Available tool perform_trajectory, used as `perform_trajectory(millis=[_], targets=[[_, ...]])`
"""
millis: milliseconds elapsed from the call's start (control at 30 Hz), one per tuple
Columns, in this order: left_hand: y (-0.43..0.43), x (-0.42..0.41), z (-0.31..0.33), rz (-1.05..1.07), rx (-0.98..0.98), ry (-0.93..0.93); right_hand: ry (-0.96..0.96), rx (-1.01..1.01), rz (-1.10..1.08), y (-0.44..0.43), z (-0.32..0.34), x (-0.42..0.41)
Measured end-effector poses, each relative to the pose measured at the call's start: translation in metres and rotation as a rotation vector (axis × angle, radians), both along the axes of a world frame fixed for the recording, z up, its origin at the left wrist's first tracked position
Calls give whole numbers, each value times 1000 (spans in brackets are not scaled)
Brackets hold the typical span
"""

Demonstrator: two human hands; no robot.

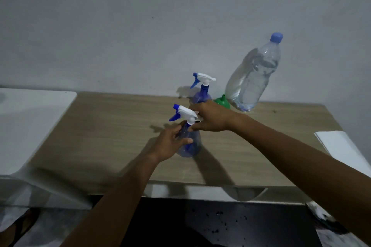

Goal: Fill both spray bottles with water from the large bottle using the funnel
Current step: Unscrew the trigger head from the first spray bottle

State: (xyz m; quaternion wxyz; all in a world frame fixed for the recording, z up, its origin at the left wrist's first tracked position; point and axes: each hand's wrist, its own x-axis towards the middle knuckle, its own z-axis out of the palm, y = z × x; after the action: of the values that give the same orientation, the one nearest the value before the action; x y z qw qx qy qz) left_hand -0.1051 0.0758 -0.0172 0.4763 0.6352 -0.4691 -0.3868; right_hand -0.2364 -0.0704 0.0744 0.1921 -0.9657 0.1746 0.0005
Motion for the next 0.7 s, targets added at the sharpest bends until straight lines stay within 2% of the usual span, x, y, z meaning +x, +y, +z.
perform_trajectory(millis=[167,333,600,700], targets=[[-2,6,-3,-14,7,15,-25,3,-18,9,0,3],[-3,9,-5,-31,10,40,-7,107,-33,6,-2,-4],[-3,9,-4,-28,-12,-6,33,-23,-80,11,3,7],[-3,11,-4,-26,-6,21,45,-10,-72,12,5,8]])
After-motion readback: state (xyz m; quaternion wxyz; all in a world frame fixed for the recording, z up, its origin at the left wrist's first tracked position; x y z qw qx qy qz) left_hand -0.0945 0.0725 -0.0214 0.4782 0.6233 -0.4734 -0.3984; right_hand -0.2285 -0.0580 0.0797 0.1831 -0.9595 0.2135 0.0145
